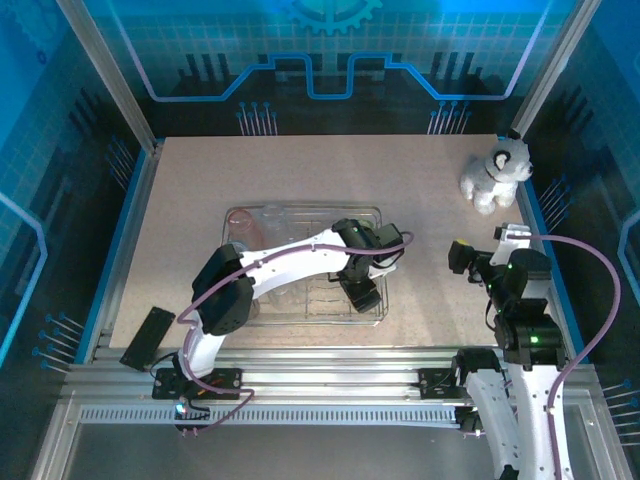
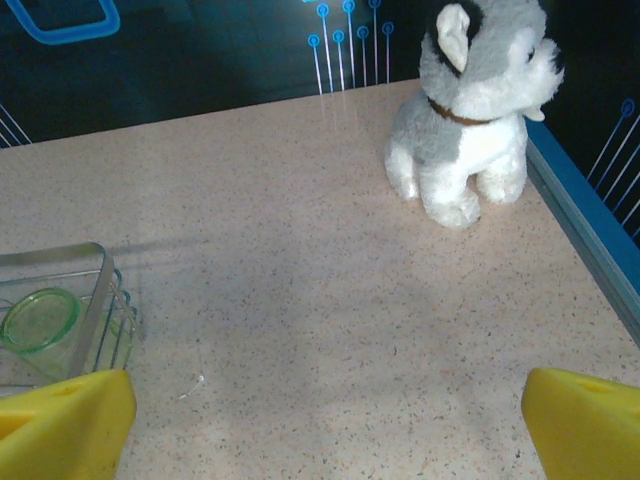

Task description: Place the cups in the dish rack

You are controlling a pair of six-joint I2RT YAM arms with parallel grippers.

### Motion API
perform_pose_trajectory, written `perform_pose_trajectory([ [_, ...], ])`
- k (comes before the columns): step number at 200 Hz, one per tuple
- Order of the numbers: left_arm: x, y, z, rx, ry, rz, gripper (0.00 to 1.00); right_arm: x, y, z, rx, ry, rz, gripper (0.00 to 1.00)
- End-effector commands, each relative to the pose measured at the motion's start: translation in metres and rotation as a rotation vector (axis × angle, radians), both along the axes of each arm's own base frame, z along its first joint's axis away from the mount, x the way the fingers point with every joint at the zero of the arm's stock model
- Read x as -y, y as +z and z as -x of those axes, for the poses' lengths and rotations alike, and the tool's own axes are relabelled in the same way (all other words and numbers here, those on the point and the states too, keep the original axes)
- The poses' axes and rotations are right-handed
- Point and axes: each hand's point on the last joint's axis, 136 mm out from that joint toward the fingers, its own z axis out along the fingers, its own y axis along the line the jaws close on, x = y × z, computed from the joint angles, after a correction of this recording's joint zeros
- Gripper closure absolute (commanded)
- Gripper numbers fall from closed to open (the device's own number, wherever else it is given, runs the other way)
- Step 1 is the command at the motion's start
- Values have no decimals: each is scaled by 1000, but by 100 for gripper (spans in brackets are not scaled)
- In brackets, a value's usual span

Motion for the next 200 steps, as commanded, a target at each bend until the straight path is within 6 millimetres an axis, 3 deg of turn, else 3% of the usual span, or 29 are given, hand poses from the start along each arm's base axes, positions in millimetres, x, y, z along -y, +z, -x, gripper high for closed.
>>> perform_pose_trajectory([
  [1, -16, 49, -1, 103, -6, 51, 13, 7, 6, -4, 42, -35, 4, 0],
  [37, -39, 99, -20, 228, 36, 204, 6, 6, 4, -16, 60, -30, -17, 0],
  [67, -75, 154, -63, 451, 182, 342, 1, 3, -4, -35, 70, -20, -58, 0],
  [101, -143, 217, -116, 734, 475, 574, 1, 3, -21, -62, 120, 2, -65, 0],
  [129, -232, 253, -148, 1052, 786, 658, 0, 12, -55, -84, 109, -23, -45, 0],
  [147, -303, 250, -161, 1204, 1039, 672, 1, 14, -78, -98, 69, -9, -46, 0],
  [169, -379, 218, -165, 1282, 1311, 614, 0, 7, -94, -117, 99, 42, -65, 0],
  [187, -428, 191, -161, 1306, 1457, 535, 0, 6, -112, -128, 114, 42, -77, 0],
  [200, -447, 172, -160, 1301, 1480, 478, 1, 5, -127, -135, 83, 48, -64, 0],
])
